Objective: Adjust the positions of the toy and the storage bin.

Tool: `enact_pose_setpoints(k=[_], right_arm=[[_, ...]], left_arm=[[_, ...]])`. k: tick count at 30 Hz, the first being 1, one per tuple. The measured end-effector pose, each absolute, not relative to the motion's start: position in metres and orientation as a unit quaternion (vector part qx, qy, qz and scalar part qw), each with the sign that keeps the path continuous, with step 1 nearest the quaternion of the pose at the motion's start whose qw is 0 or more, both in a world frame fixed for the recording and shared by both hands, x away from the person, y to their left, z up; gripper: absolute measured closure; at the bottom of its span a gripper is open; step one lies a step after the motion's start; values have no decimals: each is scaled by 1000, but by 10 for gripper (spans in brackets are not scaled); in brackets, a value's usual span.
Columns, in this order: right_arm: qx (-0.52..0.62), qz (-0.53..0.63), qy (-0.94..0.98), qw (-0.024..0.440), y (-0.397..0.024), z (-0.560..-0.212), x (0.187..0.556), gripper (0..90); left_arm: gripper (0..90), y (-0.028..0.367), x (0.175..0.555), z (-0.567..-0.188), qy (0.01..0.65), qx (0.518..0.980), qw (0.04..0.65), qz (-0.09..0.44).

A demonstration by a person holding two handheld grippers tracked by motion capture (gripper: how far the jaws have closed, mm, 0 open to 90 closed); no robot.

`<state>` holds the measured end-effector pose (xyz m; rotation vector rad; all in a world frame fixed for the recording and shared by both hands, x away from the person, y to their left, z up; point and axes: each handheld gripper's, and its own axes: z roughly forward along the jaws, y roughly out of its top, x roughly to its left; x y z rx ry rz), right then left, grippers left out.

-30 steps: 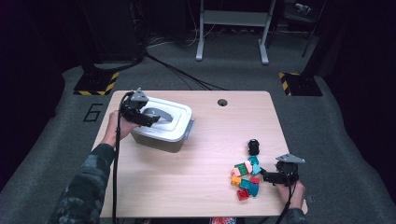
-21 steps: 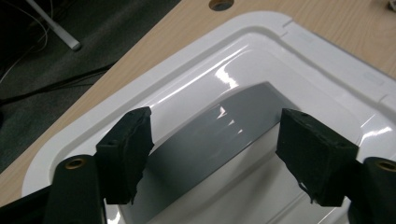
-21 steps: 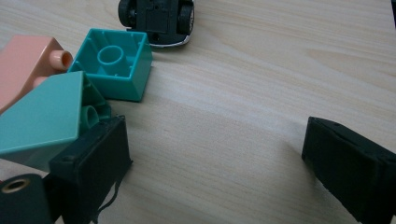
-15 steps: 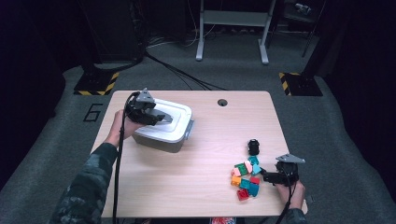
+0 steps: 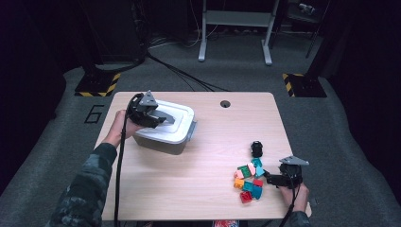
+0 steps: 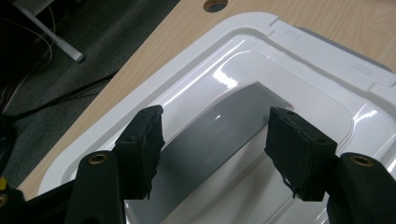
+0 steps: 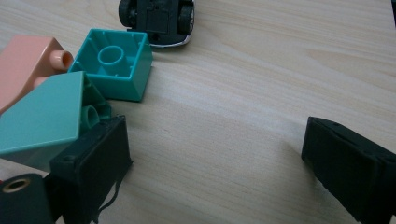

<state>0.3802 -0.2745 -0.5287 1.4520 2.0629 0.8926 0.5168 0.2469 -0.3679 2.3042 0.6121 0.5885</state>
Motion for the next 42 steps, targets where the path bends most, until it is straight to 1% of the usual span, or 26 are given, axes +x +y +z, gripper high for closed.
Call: enact_pose_setpoints(k=[11,15,17,21,26,30,33,35,38,40,42], right_arm=[[528,325,750,231,-275,-529,380,70],[529,325,750,231,-275,-529,380,70],[528,324,750,231,-275,-529,380,70],[529,325,750,231,-275,-529,380,70],[528,324,751,231,-275,-529,380,70],[529,324,750,231,-275,-529,380,71],[529,324,750,231,-275,-529,380,71],[528,324,750,230,-275,-529,380,71],[529,324,750,231,-275,-529,380,71],[529,324,750,231,-275,-529,380,71],[529,324,750,231,-275,-529,380,71]], left_arm=[[373,243,511,-370,265,872,347,220],[384,237,508,-371,284,865,356,208],[417,236,507,-370,286,867,356,200],[514,219,497,-369,267,871,349,219],[560,211,494,-367,273,872,348,212],[570,207,491,-366,284,870,343,210],[576,207,489,-365,273,873,341,218],[532,208,489,-364,277,871,342,220],[493,218,488,-363,280,871,340,216],[494,221,487,-362,276,872,344,214],[515,230,485,-364,272,876,341,206]])
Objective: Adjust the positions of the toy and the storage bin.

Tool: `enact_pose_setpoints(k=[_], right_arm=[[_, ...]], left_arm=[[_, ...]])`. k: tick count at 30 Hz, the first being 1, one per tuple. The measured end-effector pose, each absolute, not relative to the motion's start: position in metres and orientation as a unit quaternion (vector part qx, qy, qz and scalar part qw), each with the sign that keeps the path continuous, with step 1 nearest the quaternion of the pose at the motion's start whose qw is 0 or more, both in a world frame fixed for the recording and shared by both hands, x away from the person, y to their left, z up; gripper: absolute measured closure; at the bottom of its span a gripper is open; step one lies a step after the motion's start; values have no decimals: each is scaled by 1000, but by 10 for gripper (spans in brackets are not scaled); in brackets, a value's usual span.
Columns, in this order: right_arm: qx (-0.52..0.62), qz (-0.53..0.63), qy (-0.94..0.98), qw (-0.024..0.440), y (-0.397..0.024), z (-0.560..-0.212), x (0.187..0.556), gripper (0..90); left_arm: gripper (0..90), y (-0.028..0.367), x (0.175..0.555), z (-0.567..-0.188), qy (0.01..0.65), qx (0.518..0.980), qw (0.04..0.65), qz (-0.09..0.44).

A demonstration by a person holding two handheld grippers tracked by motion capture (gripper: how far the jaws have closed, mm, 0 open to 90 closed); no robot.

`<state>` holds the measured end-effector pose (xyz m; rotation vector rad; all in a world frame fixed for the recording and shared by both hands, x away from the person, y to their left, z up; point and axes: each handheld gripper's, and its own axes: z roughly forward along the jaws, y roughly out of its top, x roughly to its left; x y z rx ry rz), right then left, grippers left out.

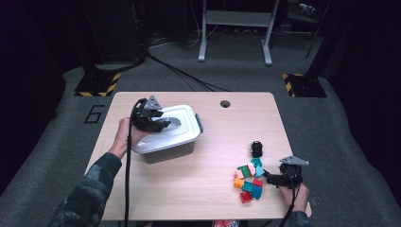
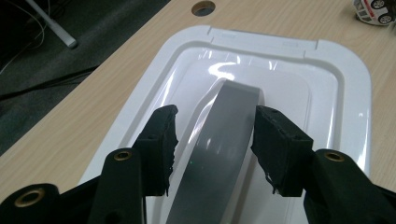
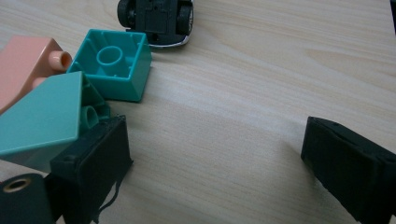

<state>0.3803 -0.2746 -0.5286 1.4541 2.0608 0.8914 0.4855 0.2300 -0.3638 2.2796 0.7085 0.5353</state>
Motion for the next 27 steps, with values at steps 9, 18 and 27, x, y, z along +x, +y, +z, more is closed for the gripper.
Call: enact_pose_setpoints(k=[9,18,27], right_arm=[[531,324,748,231,-274,-529,380,71],[531,324,748,231,-274,-529,380,71],[533,324,747,232,-274,-529,380,73]], left_arm=[[566,229,479,-369,273,878,330,213],[645,208,469,-370,294,867,350,198],[668,187,469,-371,327,854,359,185]])
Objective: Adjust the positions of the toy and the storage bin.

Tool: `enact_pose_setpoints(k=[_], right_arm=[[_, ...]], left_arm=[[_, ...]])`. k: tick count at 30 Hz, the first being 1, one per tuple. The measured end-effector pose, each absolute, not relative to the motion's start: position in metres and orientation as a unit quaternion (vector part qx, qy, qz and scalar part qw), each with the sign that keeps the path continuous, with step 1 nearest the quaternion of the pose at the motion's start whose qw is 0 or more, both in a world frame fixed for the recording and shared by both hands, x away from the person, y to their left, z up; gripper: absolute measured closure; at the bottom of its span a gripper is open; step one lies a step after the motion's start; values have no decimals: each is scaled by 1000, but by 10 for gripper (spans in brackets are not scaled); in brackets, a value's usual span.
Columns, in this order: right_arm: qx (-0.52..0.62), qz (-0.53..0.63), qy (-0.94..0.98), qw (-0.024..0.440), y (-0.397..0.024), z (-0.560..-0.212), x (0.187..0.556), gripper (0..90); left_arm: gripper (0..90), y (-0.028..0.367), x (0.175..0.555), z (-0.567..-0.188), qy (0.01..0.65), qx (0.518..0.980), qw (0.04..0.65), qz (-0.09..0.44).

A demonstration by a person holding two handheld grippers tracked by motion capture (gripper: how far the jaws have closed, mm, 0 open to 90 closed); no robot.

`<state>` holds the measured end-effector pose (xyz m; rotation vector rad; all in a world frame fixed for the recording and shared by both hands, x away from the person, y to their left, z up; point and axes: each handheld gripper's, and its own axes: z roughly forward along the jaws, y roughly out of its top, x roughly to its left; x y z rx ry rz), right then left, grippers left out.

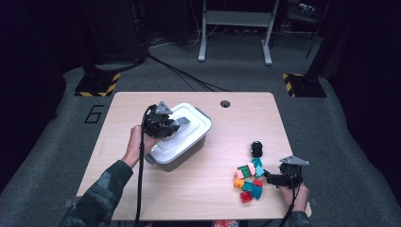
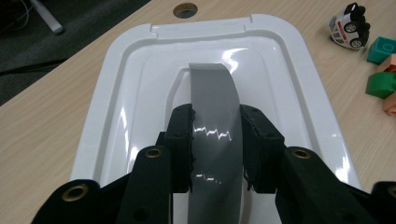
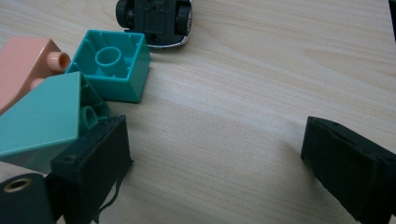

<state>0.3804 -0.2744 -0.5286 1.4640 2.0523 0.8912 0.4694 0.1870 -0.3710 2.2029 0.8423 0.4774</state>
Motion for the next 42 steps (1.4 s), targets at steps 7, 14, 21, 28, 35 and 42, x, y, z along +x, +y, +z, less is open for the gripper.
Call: enact_pose_setpoints(k=[7,14,21,28,35,42], right_arm=[[537,323,744,230,-274,-528,380,75],[531,324,747,232,-275,-529,381,76],[532,325,747,232,-275,-529,381,76],[530,325,748,232,-275,-529,381,77],[532,325,747,232,-275,-529,381,78],[532,325,747,232,-275,-529,381,78]], left_arm=[[671,175,468,-371,346,847,354,195],[673,167,465,-370,361,840,361,185],[675,155,461,-372,362,836,372,175],[675,135,461,-372,362,835,380,165],[675,109,458,-373,360,833,388,159],[675,94,457,-376,387,816,401,154]])
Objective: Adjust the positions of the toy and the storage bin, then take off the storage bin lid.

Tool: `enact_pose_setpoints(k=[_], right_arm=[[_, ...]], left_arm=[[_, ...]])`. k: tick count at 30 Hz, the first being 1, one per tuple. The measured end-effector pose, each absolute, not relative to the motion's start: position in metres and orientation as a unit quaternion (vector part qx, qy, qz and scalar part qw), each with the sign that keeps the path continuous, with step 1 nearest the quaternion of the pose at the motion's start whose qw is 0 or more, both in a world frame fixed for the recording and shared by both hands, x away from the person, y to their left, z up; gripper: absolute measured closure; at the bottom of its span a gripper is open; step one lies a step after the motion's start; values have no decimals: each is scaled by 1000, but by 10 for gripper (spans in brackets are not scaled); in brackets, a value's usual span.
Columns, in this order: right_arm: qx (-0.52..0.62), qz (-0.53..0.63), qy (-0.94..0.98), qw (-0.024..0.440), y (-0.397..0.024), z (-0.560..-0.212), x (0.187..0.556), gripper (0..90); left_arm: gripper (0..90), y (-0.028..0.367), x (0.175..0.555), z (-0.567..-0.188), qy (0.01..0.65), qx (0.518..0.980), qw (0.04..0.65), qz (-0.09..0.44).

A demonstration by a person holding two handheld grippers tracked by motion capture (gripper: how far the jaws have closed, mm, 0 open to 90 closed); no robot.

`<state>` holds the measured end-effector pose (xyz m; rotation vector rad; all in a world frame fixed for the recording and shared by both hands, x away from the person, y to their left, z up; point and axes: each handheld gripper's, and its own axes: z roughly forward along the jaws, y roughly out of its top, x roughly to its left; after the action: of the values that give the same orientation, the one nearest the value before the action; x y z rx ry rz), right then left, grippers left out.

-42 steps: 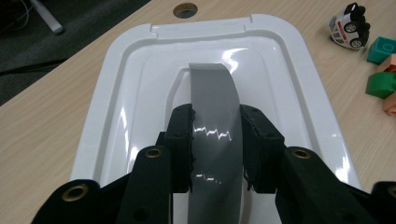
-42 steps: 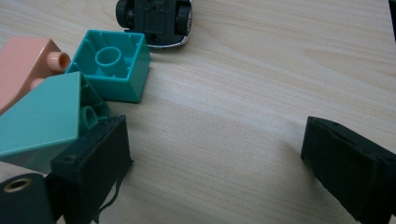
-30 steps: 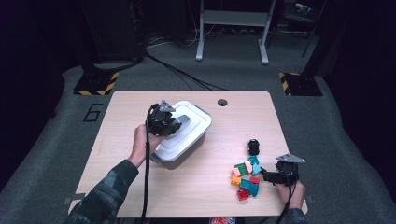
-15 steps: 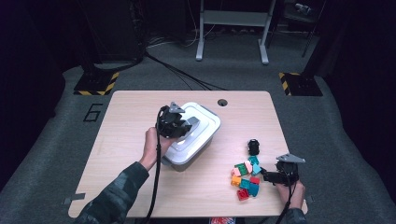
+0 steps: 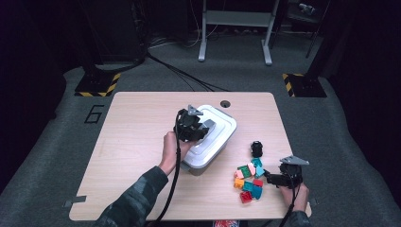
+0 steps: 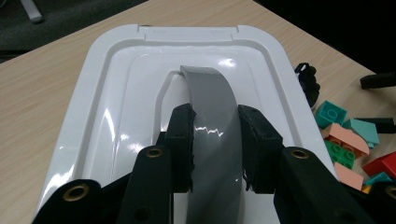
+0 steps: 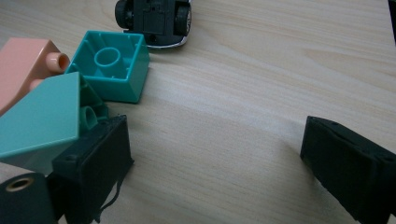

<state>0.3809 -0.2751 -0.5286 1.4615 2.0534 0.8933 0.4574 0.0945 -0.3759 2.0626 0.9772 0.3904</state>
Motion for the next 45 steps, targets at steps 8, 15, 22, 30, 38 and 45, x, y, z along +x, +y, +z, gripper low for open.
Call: enact_pose_setpoints(k=[8,15,22,30,38,45], right_arm=[[531,325,747,232,-275,-529,381,79],[534,325,745,231,-275,-528,381,81],[534,324,745,231,-275,-528,381,81],[535,324,745,232,-275,-528,381,81],[538,324,743,231,-274,-528,380,81],[538,324,743,232,-275,-528,380,81]], left_arm=[[675,88,456,-378,397,806,410,155],[675,89,455,-378,389,811,405,164],[674,90,452,-374,389,808,409,168],[674,107,447,-353,382,803,418,186],[674,128,445,-337,386,794,422,205],[674,147,447,-332,396,788,419,216]])
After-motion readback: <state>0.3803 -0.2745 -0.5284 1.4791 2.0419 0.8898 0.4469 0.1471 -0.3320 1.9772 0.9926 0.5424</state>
